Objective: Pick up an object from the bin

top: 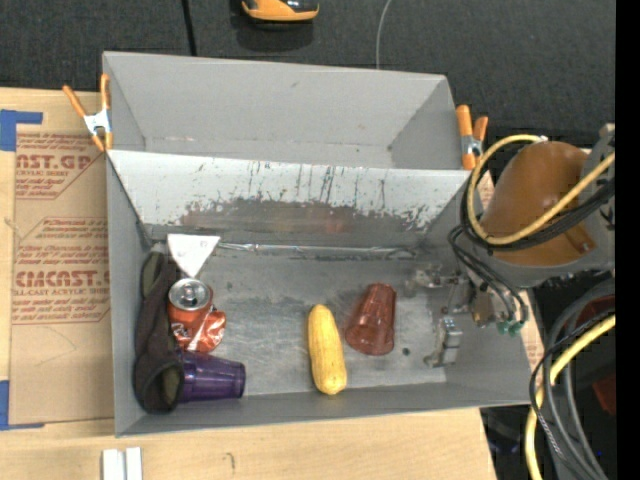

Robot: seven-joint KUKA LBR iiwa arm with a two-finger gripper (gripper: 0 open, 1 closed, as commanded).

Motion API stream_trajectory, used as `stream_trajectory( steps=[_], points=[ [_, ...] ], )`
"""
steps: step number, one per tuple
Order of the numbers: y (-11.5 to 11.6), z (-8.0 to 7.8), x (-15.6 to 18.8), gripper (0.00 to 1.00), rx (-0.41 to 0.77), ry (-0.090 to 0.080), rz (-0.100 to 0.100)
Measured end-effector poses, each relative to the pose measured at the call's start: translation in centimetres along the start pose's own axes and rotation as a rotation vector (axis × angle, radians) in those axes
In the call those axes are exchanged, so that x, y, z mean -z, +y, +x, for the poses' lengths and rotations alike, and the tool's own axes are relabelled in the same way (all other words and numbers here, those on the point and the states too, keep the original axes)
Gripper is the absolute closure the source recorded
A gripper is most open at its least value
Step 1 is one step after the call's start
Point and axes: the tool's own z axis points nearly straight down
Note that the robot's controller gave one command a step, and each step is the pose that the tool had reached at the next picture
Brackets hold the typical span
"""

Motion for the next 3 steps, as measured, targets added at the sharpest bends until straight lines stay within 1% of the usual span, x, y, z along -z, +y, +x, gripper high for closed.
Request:
stream_trajectory(
  steps=[1,2,3],
  points=[
    [0.0,-0.2,0.4,0.0,0.001,-0.008,0.001],
    [4.0,-1.2,-4.1,0.0,0.265,-0.021,0.007],
    [6.8,-2.3,-5.7,0.0,0.447,-0.016,0.001]
  ],
)
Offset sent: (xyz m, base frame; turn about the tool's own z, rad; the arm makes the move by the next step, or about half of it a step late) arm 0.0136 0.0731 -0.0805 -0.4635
